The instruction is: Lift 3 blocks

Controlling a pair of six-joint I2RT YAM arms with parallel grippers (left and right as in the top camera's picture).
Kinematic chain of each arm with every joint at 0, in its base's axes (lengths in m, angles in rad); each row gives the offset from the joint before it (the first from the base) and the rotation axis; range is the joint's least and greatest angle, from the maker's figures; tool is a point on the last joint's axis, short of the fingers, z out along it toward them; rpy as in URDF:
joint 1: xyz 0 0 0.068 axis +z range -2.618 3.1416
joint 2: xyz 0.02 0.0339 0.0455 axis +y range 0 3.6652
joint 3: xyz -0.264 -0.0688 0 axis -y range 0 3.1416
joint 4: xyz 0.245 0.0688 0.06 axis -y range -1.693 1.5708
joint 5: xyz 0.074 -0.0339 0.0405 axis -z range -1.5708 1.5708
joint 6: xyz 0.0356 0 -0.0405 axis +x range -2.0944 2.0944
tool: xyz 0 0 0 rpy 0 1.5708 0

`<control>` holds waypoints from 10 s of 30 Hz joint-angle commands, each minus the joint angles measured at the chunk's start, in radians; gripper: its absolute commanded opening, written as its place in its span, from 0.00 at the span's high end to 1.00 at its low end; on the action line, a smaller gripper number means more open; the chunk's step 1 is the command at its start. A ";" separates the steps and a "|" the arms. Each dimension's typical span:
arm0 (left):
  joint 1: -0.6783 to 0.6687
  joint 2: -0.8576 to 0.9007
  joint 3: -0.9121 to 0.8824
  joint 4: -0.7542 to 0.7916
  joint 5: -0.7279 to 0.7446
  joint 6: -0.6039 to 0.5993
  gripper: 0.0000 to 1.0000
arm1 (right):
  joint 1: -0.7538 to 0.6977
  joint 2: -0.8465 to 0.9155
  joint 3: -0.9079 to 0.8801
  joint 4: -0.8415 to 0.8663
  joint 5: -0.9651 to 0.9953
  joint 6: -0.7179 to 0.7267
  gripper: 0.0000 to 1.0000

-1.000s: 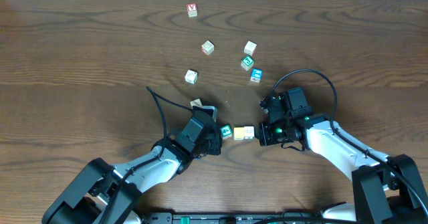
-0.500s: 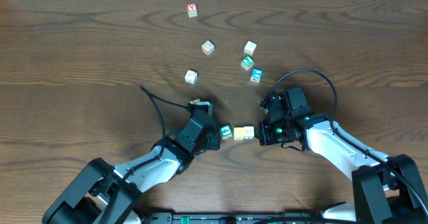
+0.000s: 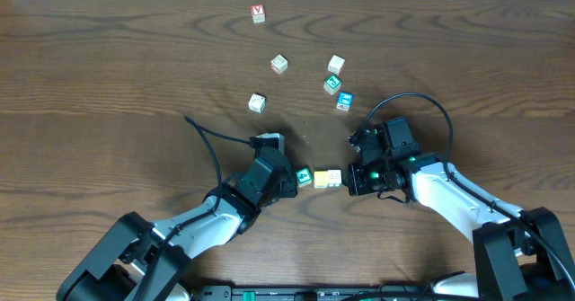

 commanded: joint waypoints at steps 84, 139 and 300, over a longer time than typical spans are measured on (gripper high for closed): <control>0.003 0.011 -0.002 -0.066 0.179 0.032 0.93 | 0.069 0.090 -0.004 0.070 0.059 0.058 0.99; 0.003 0.002 -0.002 -0.031 0.306 0.101 0.93 | 0.069 0.029 -0.002 0.054 -0.095 0.069 0.99; 0.003 -0.081 -0.002 -0.043 0.328 0.101 0.93 | 0.071 -0.083 0.004 -0.026 -0.046 0.103 0.99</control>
